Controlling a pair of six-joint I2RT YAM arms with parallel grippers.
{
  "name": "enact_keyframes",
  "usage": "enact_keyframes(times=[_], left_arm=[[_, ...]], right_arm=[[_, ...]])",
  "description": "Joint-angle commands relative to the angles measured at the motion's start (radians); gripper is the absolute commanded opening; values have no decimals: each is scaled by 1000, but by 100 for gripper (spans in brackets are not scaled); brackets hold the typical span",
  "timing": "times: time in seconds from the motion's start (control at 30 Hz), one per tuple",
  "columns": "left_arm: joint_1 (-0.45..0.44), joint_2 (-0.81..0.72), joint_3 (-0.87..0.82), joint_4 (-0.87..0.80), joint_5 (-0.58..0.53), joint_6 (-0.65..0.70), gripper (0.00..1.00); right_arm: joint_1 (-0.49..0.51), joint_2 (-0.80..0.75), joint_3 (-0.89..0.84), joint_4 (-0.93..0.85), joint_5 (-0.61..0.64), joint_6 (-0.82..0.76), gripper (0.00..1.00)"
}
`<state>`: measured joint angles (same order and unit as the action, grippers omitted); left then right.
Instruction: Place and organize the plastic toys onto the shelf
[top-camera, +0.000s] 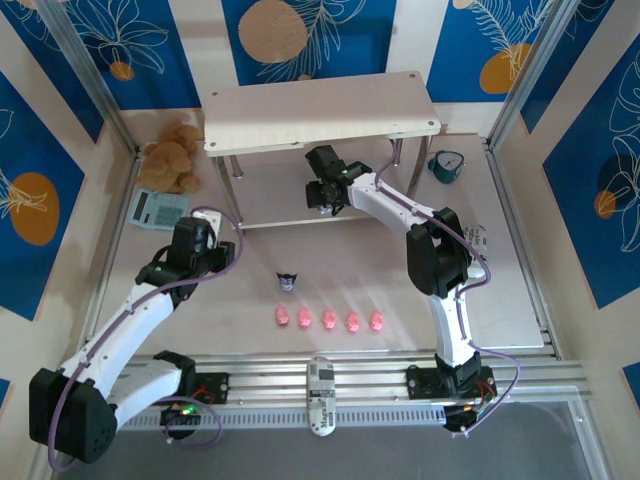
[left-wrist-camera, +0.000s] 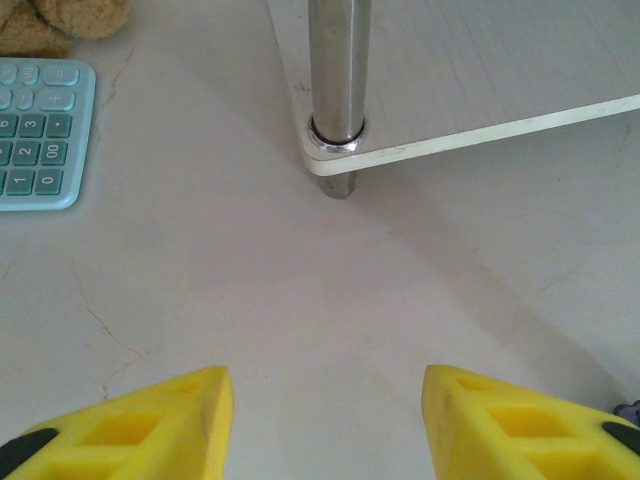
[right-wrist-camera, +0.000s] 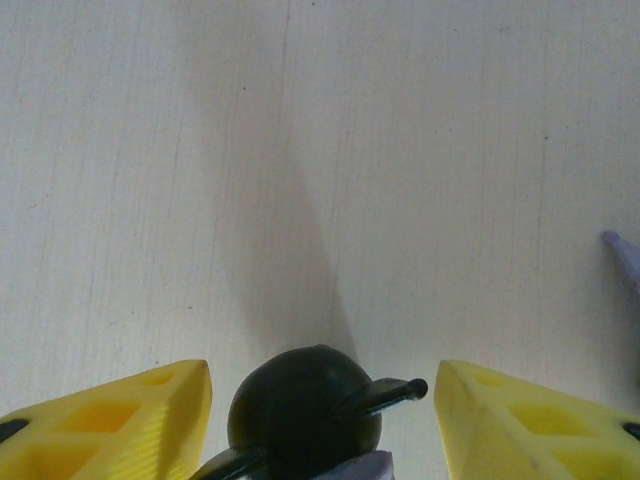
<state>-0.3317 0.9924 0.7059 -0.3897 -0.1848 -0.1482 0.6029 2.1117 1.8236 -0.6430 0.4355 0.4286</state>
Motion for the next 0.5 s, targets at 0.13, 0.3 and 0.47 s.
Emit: enact_keyframes(times=[0.13, 0.3, 0.47], left_arm=[[-9, -2, 23, -22, -10, 15, 54], [-7, -4, 21, -24, -10, 14, 53], [-8, -8, 19, -24, -10, 12, 54]], right_arm=[[12, 13, 10, 6, -35, 33, 62], [18, 28, 26, -3, -35, 48, 63], [18, 33, 32, -3, -35, 57, 65]])
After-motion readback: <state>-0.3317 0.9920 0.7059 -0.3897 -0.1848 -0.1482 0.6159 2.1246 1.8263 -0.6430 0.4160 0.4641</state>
